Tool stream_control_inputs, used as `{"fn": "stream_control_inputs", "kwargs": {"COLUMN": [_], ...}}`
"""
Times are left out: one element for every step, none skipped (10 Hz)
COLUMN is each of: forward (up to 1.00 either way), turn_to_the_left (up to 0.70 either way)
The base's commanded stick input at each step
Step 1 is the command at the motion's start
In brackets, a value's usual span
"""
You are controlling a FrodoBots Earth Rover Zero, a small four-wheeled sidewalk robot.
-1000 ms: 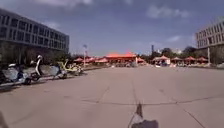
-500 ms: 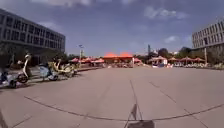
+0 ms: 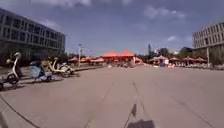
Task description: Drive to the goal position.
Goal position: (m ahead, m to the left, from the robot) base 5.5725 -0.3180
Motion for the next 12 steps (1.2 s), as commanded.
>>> {"fn": "stream_control_inputs", "kwargs": {"forward": [1.0, 1.0, 1.0, 1.0, 1.0, 1.0, 1.0, 1.0, 1.0, 1.0, 1.0, 1.0], "turn_to_the_left": [0.0, 0.0, 0.0, 0.0, 0.0, 0.0, 0.0, 0.0, 0.0, 0.0, 0.0, 0.0]}}
